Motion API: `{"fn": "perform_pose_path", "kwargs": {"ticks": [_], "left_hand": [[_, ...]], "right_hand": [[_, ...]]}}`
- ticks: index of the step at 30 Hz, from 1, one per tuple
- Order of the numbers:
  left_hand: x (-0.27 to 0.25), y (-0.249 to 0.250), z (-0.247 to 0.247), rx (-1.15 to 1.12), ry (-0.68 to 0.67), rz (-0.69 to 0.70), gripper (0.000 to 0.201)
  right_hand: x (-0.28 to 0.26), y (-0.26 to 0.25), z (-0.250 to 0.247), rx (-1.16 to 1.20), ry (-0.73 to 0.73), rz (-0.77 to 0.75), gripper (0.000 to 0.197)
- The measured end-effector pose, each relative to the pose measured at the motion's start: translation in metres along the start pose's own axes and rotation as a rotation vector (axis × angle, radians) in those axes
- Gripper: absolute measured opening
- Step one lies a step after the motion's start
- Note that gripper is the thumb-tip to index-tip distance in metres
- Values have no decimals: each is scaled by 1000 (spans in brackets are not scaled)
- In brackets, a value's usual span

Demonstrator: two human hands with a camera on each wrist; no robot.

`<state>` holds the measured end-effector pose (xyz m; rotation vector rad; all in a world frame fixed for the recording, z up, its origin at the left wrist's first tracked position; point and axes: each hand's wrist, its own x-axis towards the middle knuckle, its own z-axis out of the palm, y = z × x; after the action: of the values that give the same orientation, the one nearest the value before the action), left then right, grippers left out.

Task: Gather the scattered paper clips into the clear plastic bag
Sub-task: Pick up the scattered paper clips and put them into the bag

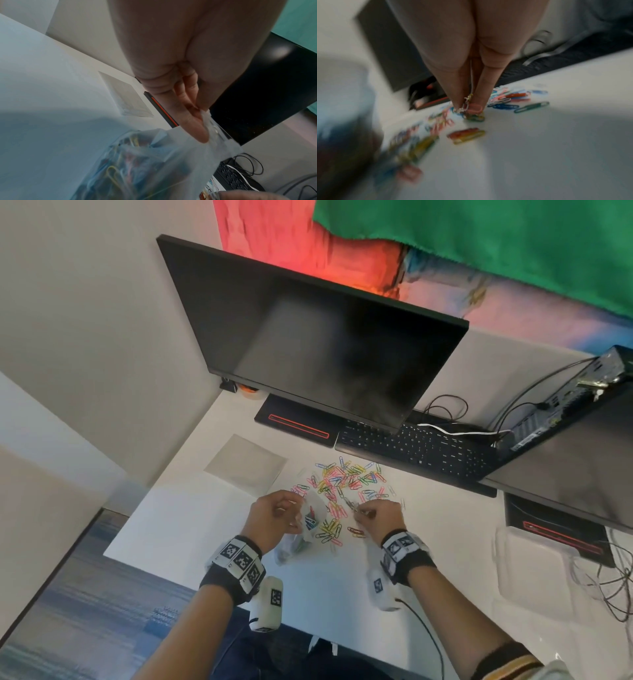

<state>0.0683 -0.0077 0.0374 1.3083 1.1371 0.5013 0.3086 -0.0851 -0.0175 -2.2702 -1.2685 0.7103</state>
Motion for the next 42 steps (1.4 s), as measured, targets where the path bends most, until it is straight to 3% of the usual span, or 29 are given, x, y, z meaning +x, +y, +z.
{"fn": "perform_pose_path", "kwargs": {"ticks": [2,5,7,10,13,16,20,23,25,27,31,33,34,37,40,42], "left_hand": [[1,0,2,14,-5,-5,21],[4,3,8,39,-16,-11,20],[5,6,14,59,-23,-11,21],[8,9,24,80,-34,-18,20],[7,8,28,89,-30,-18,18],[6,6,30,77,1,-15,16],[3,8,31,71,3,1,17],[2,10,32,84,-8,20,16],[3,10,31,66,-5,16,16],[4,10,27,38,-6,6,16],[2,14,16,35,15,-10,18],[-1,16,10,29,33,-15,18],[-2,17,8,28,40,-17,20],[-5,16,4,19,56,-23,24],[-7,15,4,23,66,-38,24],[-8,18,6,10,57,-46,25]], "right_hand": [[-3,0,-10,271,-5,205,19],[-10,-12,-24,772,-109,343,29],[-16,-27,-31,1090,-212,364,29],[-23,-50,-29,1209,-365,318,29],[-27,-62,-12,999,-389,261,26],[-29,-70,-1,539,-262,106,11],[-29,-86,1,197,-61,-41,16],[-30,-94,3,19,-110,-139,18],[-32,-97,-3,-24,-244,-171,25],[-32,-96,-16,85,-322,-213,24],[-19,-63,-48,431,-156,-71,20],[-5,-30,-63,256,-11,32,21],[4,-11,-67,61,-1,103,30],[18,38,-62,-345,-173,155,74],[23,54,-41,-302,-273,25,79],[23,52,-31,-272,-302,14,75]]}}
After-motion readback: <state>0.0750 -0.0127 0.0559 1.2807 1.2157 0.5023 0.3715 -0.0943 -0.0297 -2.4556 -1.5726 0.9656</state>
